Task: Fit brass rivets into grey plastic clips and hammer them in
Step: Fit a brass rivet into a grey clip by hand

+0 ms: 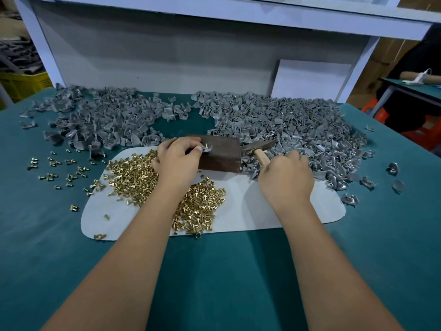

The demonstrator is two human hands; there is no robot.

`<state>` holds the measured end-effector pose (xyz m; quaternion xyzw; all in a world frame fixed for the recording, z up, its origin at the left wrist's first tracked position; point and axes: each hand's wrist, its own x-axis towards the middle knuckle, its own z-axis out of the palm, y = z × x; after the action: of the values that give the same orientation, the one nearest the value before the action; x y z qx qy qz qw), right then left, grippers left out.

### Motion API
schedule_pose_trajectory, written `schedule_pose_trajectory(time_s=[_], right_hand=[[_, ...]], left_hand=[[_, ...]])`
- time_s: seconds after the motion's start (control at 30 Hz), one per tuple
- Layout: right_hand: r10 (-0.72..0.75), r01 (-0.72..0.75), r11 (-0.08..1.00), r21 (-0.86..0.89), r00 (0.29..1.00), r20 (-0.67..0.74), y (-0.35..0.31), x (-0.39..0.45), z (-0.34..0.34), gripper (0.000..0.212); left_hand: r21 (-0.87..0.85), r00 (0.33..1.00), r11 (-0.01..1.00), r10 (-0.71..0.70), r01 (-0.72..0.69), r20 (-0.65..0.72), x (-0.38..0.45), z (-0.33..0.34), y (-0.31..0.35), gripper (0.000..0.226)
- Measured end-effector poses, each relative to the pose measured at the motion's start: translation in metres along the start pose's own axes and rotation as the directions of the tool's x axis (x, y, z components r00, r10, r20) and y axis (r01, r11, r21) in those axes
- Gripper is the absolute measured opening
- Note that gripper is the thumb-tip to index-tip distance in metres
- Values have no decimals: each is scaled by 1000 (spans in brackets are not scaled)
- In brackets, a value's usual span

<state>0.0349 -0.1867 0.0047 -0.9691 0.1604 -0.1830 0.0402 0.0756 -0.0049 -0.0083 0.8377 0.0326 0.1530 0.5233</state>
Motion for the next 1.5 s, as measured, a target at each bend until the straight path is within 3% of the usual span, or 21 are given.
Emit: schedule_pose_trajectory(time_s=[0.1, 0.23, 0.43, 0.6, 0.77, 1.07, 1.37, 1.5], right_hand=[[-25, 25, 1000, -2, 994, -106, -3, -3, 1, 31], [-161, 238, 950, 202, 928, -335, -20, -9, -3, 26], [-276, 383, 803, 457, 918, -284, -58, -7, 2, 24], [-265, 294, 817, 497, 956, -130, -81, 14, 6, 16], [-219, 227, 848, 479, 973, -73, -86, 19, 7, 14], [-217, 254, 879, 404, 967, -136, -94, 9, 12, 17], [-81, 155, 876, 457, 981, -179, -103, 6, 20, 21], [-15, 102, 827, 553, 987, -160, -104, 8, 18, 18]], left_hand=[[8, 1000, 1000, 0, 0, 15, 0, -1, -1, 13], [-1, 1000, 1000, -9, 9, 4, -2, -1, 1, 12], [165, 990, 976, 142, -140, 0, -3, 0, -1, 10], [251, 976, 949, 213, -194, -50, -1, 3, -7, 8], [281, 970, 937, 236, -208, -67, -1, 3, -7, 8], [298, 968, 932, 238, -205, -79, -3, 1, -2, 12], [167, 984, 971, 179, -174, -17, 1, -3, -3, 11], [172, 988, 974, 153, -145, -37, 0, 0, -1, 10]])
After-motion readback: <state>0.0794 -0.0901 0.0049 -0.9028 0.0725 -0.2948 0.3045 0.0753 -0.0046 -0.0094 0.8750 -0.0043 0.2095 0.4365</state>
